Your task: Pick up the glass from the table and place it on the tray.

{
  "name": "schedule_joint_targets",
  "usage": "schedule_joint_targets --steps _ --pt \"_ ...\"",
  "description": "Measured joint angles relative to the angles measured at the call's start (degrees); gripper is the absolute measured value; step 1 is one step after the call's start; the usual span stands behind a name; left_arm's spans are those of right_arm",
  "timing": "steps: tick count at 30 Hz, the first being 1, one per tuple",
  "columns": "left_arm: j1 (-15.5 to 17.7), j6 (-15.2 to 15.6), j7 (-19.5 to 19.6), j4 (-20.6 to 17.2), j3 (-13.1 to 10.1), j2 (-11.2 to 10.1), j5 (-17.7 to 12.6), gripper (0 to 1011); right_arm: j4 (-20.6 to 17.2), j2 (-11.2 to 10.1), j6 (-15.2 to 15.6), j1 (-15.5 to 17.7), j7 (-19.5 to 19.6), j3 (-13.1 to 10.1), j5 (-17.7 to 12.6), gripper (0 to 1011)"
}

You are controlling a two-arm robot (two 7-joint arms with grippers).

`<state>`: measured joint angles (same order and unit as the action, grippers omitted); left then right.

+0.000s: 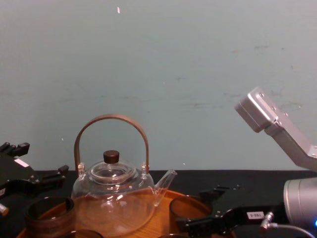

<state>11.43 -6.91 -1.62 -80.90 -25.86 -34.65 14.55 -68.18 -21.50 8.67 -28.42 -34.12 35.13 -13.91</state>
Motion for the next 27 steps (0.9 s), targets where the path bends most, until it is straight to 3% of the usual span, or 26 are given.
schedule_joint_targets --steps 15,27 --pt "0.0 0.0 0.0 0.0 0.0 0.0 0.0 1001 -0.4 -0.3 0.0 0.3 -0.5 -0.4 -0.6 1002" --pt "0.0 0.0 0.0 0.0 0.0 0.0 0.0 1001 -5.7 -4.7 0.2 3.4 -2.2 -2.1 -2.9 1002"
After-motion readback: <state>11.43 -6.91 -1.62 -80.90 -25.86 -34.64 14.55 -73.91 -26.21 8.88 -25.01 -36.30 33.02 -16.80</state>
